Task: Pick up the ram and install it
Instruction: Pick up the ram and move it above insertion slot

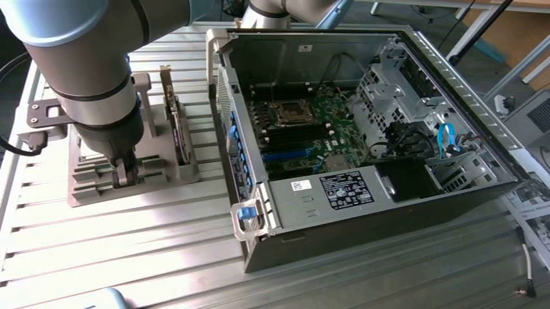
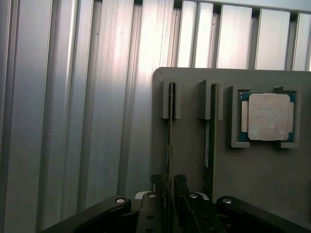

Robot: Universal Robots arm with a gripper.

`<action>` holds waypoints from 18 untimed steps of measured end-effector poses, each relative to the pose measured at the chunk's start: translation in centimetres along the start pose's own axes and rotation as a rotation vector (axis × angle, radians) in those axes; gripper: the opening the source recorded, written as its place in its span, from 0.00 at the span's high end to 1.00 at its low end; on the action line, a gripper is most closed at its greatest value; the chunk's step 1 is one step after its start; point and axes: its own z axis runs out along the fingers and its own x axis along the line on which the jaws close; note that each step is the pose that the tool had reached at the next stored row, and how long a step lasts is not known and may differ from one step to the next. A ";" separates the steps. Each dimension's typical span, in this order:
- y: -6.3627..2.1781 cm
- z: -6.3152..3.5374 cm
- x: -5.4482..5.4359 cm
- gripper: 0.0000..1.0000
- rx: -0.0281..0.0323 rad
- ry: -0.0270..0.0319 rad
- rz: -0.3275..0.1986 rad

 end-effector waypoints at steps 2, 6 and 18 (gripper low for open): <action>0.00 0.10 0.0 0.76 0.0000 0.0000 0.000; 0.00 0.18 0.0 0.76 -0.0002 0.0002 0.000; -0.05 0.21 0.0 0.76 0.0003 -0.0002 0.018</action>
